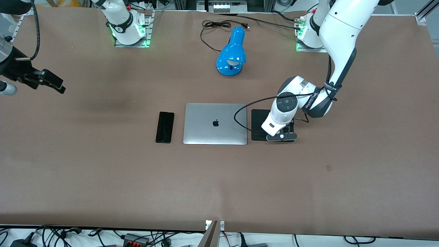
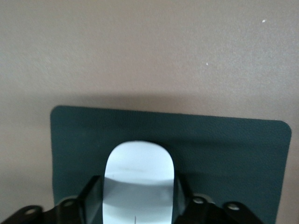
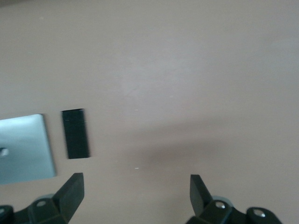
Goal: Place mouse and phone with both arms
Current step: 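Carry the white mouse with the left gripper over the black pad, then lower the mouse onto the pad and open the left gripper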
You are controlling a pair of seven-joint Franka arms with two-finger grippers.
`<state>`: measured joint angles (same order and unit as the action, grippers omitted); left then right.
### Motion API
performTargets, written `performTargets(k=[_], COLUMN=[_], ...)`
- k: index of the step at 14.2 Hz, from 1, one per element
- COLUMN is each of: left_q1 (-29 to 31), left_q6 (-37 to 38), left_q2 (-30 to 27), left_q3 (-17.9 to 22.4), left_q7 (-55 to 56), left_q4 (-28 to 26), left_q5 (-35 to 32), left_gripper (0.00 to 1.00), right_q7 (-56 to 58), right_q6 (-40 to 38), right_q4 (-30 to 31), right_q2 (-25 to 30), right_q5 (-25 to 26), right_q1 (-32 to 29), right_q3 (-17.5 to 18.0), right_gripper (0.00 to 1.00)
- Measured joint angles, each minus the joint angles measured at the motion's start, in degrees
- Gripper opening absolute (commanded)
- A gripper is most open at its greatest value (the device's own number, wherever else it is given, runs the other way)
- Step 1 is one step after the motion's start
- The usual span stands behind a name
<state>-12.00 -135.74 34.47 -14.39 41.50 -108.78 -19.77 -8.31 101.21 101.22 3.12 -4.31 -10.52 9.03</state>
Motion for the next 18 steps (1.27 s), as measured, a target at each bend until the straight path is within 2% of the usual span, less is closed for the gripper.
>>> performTargets(k=[3,5,9,12,15,16,18], left_q1=[0.3,0.6,0.8,1.3,3.3,4.4,7.6], left_q6=[0.3,3.7,20.1,33.2,40.1,40.8,40.9], left_q2=[-1.1,-3.4,-8.5,-9.5,-9.6,-9.6,-9.6], left_q3=[0.3,0.5,0.5,0.6,0.6,0.6,0.6], left_q7=[0.1,0.1,-3.5,-15.5,-25.5,-27.0,-29.0], left_q4=[0.8,2.2,9.2,18.3,24.8,25.7,28.1], left_q5=[-1.2,-1.5,-1.8,-1.8,-1.6,-0.4,8.2], left_gripper=[1.00,1.00,1.00,1.00,1.00,1.00,1.00], right_q7=[0.1,0.3,0.5,0.6,0.6,0.6,0.6], right_q6=[0.0,-0.1,-0.6,-1.0,-1.1,-1.1,-1.2], right_q4=[-0.8,-0.9,-0.9,-0.9,-0.9,-0.9,-0.9], right_q2=[-0.4,-0.4,-0.4,-0.4,-0.7,-0.7,-0.7], right_q5=[0.0,2.4,5.0,5.0,5.0,5.0,5.0], right_q1=[0.1,0.1,0.1,0.1,0.1,0.2,0.2], right_q3=[-0.1,0.0,0.0,0.0,0.0,0.0,0.0], right_gripper=[1.00,1.00,1.00,1.00,1.00,1.00,1.00])
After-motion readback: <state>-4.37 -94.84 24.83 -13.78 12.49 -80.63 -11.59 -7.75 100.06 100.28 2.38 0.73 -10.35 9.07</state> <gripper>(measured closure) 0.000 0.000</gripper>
